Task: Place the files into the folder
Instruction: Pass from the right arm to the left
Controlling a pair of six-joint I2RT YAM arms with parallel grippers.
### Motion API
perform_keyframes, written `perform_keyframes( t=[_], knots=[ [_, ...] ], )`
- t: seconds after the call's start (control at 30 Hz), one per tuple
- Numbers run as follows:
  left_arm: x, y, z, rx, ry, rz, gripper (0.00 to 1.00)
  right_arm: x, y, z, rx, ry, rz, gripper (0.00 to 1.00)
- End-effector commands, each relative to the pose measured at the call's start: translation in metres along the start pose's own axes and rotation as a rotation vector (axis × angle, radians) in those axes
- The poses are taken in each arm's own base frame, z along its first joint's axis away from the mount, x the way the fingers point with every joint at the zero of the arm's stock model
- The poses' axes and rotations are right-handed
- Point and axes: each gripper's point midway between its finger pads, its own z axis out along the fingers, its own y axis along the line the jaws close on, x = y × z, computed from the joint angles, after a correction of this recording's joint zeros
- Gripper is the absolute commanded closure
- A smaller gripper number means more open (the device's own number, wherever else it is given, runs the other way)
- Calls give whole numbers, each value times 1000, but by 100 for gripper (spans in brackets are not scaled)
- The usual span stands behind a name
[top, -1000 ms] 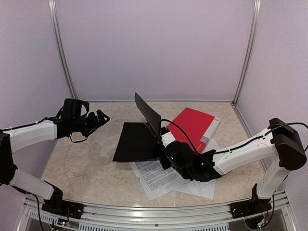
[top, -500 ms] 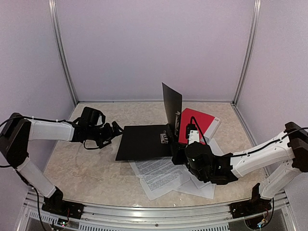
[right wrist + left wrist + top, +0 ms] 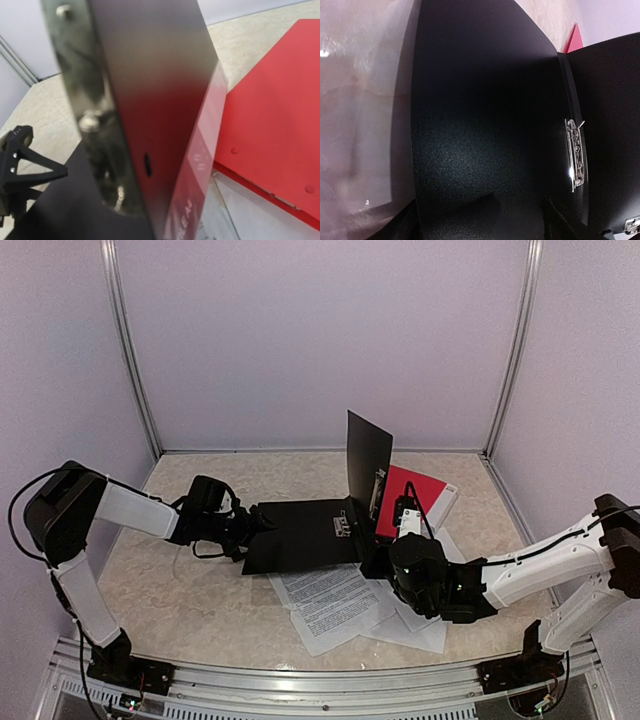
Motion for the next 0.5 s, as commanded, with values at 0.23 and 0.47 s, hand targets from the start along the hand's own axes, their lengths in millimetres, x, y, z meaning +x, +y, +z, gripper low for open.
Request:
perform_keyframes(
  t=[0.23,0.47],
  knots=[
    [-8,-34,-14,112,-44,37,68,-8,-9,-5,12,-21,34,100],
    [-22,-61,-43,138,-113,117,100,-7,-5,-5,1,5,4,95]
  ],
)
